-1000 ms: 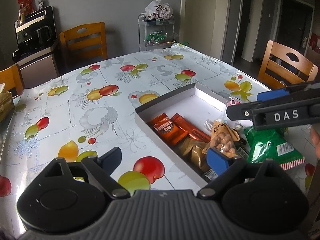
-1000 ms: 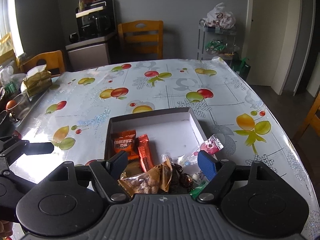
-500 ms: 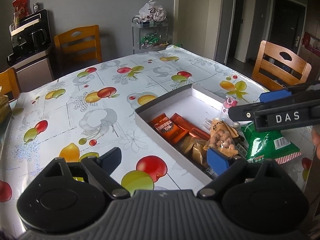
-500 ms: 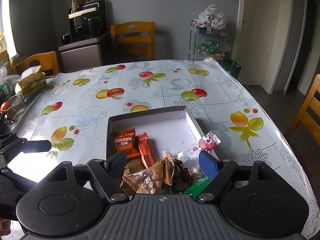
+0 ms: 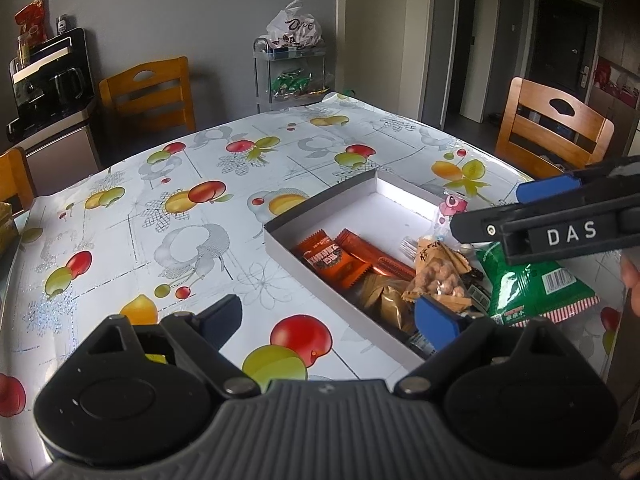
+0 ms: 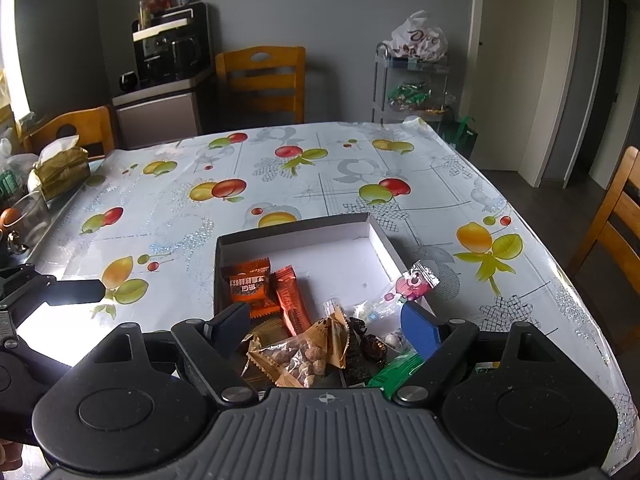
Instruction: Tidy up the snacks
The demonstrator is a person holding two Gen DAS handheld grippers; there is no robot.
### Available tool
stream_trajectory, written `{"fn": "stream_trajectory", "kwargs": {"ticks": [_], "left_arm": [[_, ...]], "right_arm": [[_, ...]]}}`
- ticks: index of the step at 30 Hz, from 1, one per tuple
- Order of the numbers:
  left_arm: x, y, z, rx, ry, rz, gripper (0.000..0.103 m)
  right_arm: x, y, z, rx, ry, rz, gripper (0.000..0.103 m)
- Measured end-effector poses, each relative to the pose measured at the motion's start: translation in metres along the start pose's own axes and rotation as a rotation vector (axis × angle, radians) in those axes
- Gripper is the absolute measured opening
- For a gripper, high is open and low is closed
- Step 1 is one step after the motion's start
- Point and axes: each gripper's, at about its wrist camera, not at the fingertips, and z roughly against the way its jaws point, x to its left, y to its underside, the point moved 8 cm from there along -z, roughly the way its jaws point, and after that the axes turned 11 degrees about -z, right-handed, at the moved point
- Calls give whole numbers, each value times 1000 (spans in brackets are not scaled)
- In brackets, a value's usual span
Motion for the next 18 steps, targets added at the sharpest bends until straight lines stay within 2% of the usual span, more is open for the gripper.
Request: {"fn": "stream_trajectory", "kwargs": {"ticks": [18], "left_arm": [[1, 2, 1, 0, 2, 2, 96]], "right_arm": [[7, 2, 3, -1, 1, 11, 84]]}}
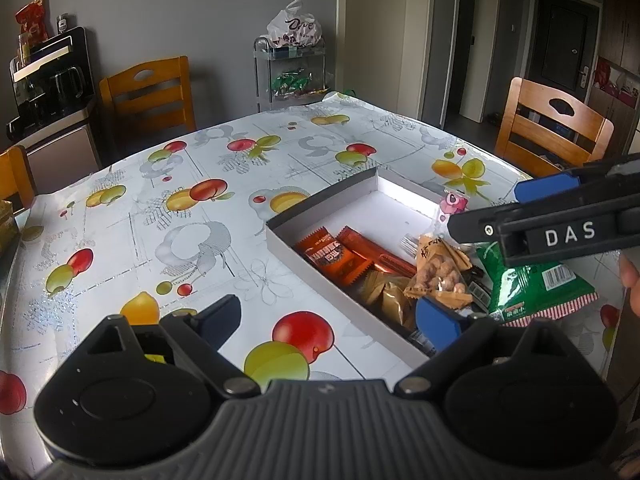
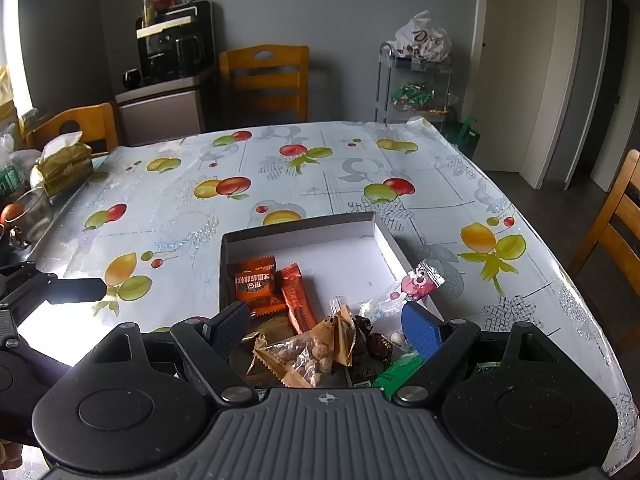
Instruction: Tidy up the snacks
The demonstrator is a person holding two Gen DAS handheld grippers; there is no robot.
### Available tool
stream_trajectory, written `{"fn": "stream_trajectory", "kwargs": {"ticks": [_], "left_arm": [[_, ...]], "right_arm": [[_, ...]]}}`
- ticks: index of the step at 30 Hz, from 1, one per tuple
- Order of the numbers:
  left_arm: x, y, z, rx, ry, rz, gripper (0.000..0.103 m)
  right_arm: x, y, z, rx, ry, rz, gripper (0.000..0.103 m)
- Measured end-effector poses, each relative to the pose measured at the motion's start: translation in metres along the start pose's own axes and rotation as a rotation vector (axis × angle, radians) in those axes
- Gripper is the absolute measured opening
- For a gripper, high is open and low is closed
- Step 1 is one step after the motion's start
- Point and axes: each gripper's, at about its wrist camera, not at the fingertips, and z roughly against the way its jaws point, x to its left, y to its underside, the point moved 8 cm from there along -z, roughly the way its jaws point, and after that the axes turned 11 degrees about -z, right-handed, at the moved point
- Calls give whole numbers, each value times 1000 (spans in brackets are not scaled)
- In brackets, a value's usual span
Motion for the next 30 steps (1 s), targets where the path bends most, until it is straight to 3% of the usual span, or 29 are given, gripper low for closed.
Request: {"fn": "stream_trajectory", "kwargs": {"ticks": [30], "left_arm": [[-3, 0, -1, -7, 7, 12, 97]], "right_arm": [[-2, 1, 1, -2, 7, -2, 85]]}}
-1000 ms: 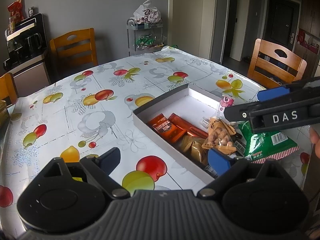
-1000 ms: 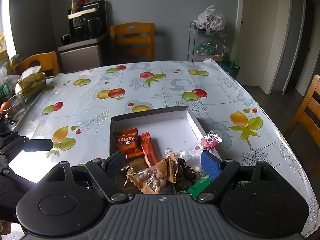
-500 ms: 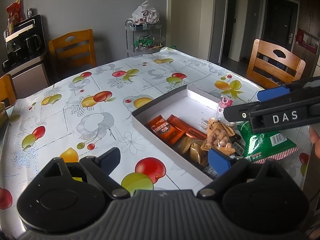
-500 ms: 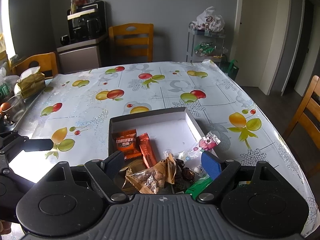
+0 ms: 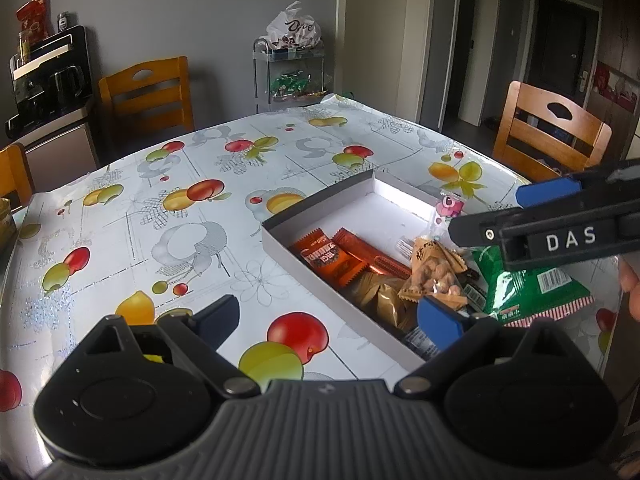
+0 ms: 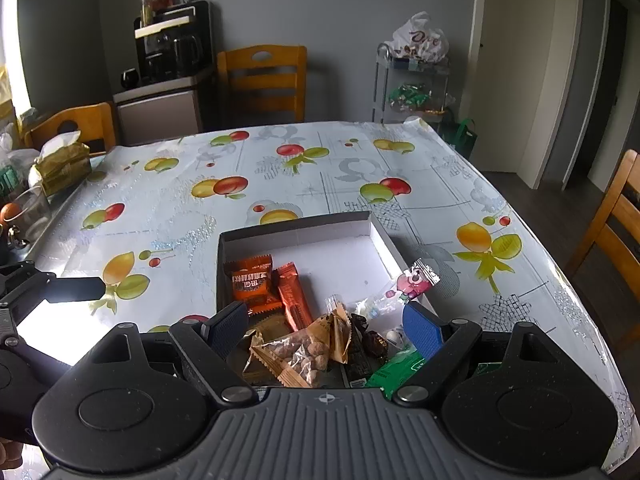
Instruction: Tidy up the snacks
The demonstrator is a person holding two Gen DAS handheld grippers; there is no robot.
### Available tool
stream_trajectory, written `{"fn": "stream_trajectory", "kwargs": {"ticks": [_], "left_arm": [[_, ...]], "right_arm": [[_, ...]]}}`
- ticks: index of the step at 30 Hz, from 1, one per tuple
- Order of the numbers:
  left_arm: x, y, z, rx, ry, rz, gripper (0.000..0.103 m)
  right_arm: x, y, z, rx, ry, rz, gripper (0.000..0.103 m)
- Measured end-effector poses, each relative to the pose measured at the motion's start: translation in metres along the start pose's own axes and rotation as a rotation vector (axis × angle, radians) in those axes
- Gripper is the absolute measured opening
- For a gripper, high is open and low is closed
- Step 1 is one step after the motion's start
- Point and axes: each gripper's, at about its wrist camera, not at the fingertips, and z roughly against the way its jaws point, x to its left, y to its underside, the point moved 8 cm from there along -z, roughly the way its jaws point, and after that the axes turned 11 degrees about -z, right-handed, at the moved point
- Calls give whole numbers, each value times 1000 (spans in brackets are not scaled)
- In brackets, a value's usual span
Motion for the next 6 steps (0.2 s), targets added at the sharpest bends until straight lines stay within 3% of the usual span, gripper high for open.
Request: {"fn": "stream_trajectory", "kwargs": {"ticks": [6], "left_arm": [[-3, -1, 1, -4, 4, -10, 98]], "right_arm": [[-1, 1, 0, -1, 0, 0, 85]]}}
